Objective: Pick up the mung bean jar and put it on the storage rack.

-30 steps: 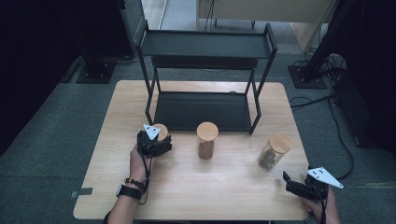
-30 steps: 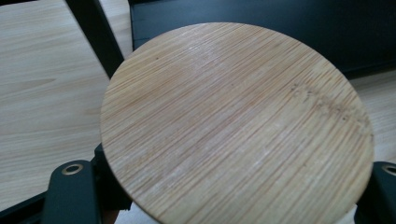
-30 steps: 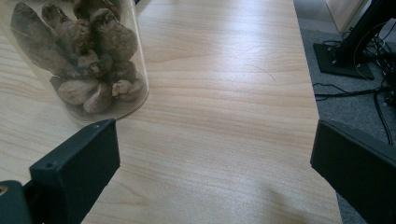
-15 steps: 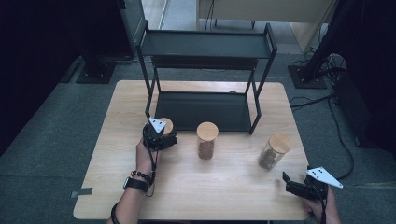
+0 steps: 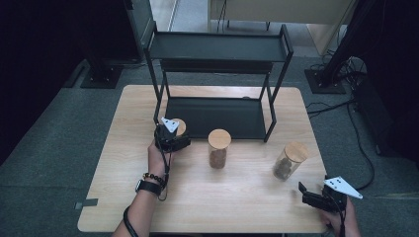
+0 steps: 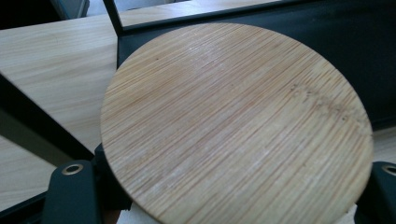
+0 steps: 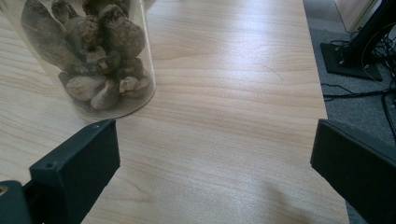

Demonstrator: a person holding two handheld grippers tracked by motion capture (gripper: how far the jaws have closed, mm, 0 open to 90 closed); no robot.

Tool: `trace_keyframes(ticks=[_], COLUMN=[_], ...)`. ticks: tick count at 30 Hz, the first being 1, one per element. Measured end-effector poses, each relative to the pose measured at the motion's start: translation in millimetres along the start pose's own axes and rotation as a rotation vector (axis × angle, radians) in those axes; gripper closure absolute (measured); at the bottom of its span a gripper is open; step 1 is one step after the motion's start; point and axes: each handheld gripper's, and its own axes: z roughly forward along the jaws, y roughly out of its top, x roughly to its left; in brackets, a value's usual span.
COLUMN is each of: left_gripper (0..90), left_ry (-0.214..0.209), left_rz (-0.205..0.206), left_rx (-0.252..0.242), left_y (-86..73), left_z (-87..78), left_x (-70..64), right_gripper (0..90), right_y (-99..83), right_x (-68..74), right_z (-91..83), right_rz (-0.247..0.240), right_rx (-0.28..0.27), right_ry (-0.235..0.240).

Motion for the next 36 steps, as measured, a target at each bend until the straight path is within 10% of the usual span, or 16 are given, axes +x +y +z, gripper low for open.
trace_keyframes(ticks=[36], left_gripper=[25.2], left_ry=[0.045], left_rz=[-0.032], left_rx=[-0.003], left_y=[23.6], left_z=[47.4], left_x=[-6.8], right_gripper=[1.0], right_y=[0.1], right_x=[-0.1], right_z=[0.3], right_rz=[0.0], right_rx=[0.002], right_ry=[0.004])
